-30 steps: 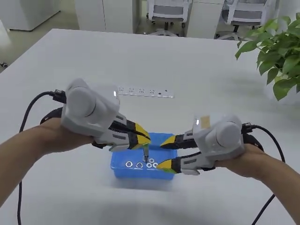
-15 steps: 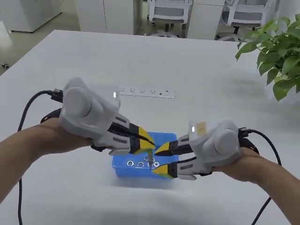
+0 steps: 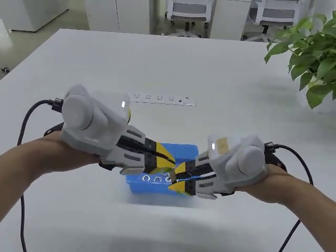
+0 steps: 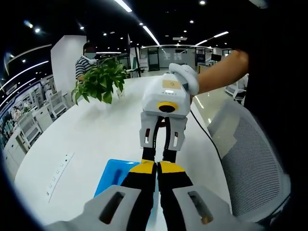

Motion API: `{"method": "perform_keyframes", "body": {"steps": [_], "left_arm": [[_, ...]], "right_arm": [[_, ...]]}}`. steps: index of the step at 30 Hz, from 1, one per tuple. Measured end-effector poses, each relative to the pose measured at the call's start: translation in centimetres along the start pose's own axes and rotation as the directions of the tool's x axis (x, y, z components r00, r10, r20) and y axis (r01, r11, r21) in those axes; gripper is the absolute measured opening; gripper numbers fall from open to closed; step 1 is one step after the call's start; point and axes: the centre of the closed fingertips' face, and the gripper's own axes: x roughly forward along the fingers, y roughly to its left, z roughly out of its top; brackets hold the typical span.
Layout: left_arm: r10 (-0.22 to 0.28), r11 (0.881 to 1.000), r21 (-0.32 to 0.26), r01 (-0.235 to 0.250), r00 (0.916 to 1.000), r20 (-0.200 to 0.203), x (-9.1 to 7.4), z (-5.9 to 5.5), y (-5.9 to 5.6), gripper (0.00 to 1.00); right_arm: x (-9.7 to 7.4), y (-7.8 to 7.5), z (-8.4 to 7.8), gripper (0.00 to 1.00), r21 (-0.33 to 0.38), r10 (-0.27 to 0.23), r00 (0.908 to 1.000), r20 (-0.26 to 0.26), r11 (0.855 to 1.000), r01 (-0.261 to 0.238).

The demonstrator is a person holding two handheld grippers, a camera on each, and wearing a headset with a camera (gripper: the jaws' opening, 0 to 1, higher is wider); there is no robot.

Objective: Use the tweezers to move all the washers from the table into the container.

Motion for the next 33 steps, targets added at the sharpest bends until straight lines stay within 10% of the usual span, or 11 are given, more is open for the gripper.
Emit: {"method": "perform_keyframes", "body": {"steps": [21, 33], "left_arm": [[-0.027, 0.999, -0.028, 0.023, 0.9891, -0.145, 0.8, -6.5, -3.1, 0.05], [-0.031, 0.999, -0.032, 0.023, 0.9619, -0.272, 1.6, -11.5, -3.6, 0.05]], "right_arm": [[1.1, 3.5, -2.9, 0.09, -0.005, 0.047, 0.9953, -0.085, 0.999, -0.047], [2.8, 4.5, -4.2, 0.09, 0.007, 0.058, 0.9915, -0.116, 0.998, -0.058]]}}
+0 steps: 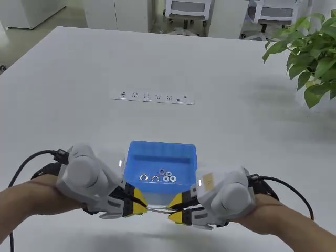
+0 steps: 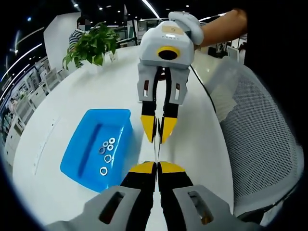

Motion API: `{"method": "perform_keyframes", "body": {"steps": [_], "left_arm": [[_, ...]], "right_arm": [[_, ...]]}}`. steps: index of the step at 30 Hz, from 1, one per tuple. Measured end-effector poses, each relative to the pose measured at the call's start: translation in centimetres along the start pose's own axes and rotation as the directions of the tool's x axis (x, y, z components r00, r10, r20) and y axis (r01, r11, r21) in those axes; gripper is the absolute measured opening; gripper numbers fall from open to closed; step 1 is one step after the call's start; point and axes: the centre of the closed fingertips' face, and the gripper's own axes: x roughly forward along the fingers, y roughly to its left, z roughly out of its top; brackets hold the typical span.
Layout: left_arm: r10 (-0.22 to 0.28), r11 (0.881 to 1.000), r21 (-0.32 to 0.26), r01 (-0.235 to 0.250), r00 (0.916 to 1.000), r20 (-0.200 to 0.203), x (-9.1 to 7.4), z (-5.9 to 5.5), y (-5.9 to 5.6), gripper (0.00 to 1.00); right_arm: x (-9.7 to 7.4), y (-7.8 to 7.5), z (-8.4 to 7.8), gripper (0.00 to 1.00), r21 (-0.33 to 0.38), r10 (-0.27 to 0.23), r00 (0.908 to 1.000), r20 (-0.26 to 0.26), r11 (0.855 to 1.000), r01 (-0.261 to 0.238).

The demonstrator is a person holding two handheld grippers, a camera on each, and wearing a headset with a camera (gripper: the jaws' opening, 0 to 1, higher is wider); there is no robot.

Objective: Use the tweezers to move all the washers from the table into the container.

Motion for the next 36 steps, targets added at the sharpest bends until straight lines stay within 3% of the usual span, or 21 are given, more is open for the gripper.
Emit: {"method": "perform_keyframes", "body": {"steps": [3, 15, 36], "left_arm": [[0.0, 1.0, 0.001, 0.0, 0.9996, -0.028, 0.6, -0.9, 0.1, 0.05], [-0.021, 1.0, -0.01, 0.02, 0.9971, -0.073, 1.8, -2.8, 0.4, 0.05], [-0.054, 0.999, -0.014, 0.052, 0.9884, -0.142, 2.5, -4.5, 0.1, 0.05]], "right_arm": [[0.5, 0.0, -0.4, 0.1, 0.01, 0.007, 1.0, -0.006, 1.0, -0.007], [1.4, 0.1, -1.0, 0.11, 0.021, 0.029, 0.9992, -0.028, 0.999, -0.028], [1.8, 0.6, -2.1, 0.12, 0.058, 0.051, 0.9973, -0.053, 0.997, -0.048]]}}
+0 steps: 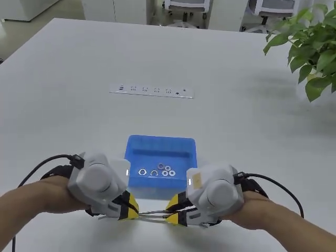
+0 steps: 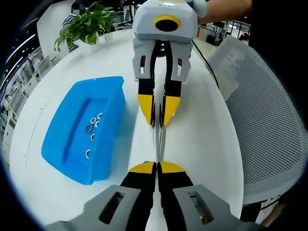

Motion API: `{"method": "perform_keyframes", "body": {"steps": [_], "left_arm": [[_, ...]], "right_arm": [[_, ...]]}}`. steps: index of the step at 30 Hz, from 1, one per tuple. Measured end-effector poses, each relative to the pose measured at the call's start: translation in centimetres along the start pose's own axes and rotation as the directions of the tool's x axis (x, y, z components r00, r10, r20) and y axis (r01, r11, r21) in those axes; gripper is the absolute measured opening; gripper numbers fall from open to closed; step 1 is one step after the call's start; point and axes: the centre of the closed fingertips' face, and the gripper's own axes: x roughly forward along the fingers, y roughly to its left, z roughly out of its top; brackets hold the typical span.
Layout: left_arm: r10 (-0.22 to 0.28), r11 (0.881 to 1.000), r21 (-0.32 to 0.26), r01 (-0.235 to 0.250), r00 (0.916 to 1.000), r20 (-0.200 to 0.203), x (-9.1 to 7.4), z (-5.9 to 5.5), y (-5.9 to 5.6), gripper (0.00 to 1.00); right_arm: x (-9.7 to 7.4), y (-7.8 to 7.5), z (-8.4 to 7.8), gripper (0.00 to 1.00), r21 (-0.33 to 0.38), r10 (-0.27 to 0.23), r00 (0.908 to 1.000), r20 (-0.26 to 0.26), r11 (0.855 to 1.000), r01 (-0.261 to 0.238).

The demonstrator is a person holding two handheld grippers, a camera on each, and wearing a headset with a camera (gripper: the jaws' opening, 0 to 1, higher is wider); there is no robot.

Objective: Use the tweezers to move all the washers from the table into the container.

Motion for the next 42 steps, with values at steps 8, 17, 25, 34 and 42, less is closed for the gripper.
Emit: {"method": "perform_keyframes", "body": {"steps": [8, 17, 25, 34, 42], "left_arm": [[0.005, 1.0, -0.008, -0.005, 0.9999, -0.01, 0.0, -0.3, 0.1, 0.05], [0.017, 1.0, -0.006, -0.017, 0.9998, -0.01, 0.1, -0.2, 0.3, 0.06], [0.021, 1.0, -0.004, -0.021, 0.9996, -0.017, 0.4, -0.2, 0.2, 0.07], [0.063, 0.997, -0.042, -0.062, 0.998, 0.013, -0.3, -0.1, 0.5, 0.16], [0.132, 0.984, -0.135, -0.12, 0.9882, 0.078, -2.3, 0.3, 0.7, 0.29]], "right_arm": [[-0.2, -0.2, -0.7, 0.12, 0.009, -0.008, 0.9999, -0.013, 1.0, 0.008], [-0.4, -0.4, -1.0, 0.12, 0.006, -0.014, 0.9995, -0.028, 1.0, 0.014], [-0.7, -0.3, -1.2, 0.15, -0.006, -0.022, 0.9991, -0.037, 1.0, 0.022], [-1.8, -0.5, -0.9, 0.21, -0.001, -0.056, 0.9981, -0.026, 0.998, 0.056], [-4.0, -1.0, -0.4, 0.3, 0.055, -0.128, 0.9918, 0.002, 0.99, 0.127]]}}
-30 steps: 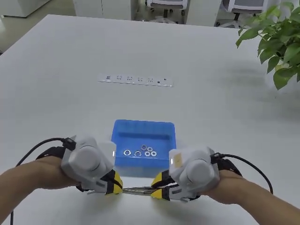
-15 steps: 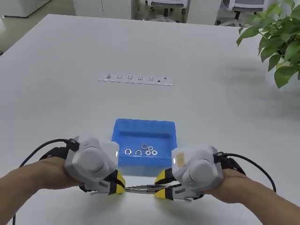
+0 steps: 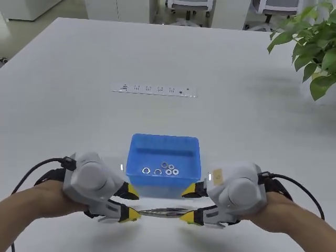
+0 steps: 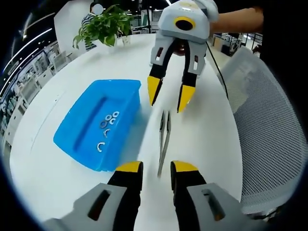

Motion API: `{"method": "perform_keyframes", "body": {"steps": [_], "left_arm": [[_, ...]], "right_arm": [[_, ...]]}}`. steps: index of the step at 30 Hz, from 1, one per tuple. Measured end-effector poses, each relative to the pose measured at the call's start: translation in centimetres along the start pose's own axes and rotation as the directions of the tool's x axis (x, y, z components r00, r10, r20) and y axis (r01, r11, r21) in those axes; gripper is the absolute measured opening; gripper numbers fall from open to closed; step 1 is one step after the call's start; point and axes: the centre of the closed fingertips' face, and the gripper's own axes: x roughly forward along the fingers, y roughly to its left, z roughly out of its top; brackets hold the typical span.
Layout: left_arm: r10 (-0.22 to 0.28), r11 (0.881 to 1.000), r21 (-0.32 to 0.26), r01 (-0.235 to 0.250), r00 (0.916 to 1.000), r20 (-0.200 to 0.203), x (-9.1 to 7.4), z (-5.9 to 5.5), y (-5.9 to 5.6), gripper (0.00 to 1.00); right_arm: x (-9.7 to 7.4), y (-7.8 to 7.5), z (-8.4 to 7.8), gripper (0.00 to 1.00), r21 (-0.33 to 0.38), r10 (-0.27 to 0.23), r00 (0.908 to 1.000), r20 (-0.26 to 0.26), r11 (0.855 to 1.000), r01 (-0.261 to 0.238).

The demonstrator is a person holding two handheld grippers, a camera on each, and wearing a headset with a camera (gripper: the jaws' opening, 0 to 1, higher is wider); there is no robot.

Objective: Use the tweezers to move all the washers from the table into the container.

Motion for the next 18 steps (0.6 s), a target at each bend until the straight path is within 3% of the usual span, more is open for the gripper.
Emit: {"method": "perform_keyframes", "body": {"steps": [5, 10, 18], "left_arm": [[0.052, 0.996, -0.072, -0.047, 0.9965, 0.066, -1.5, 0.5, 0.1, 0.38], [0.107, 0.989, -0.116, -0.092, 0.9868, 0.122, -3.0, 1.0, 0.1, 0.52], [0.221, 0.964, -0.197, -0.18, 0.9515, 0.214, -4.9, 2.5, -0.1, 0.69]], "right_arm": [[-1.6, -0.9, 0.0, 0.37, 0.069, -0.075, 0.9968, 0.028, 0.995, 0.073], [-3.7, -1.9, -0.4, 0.5, 0.155, -0.17, 0.9846, 0.042, 0.975, 0.162], [-6.7, -2.5, -0.7, 0.67, 0.274, -0.307, 0.9478, 0.086, 0.922, 0.274]]}}
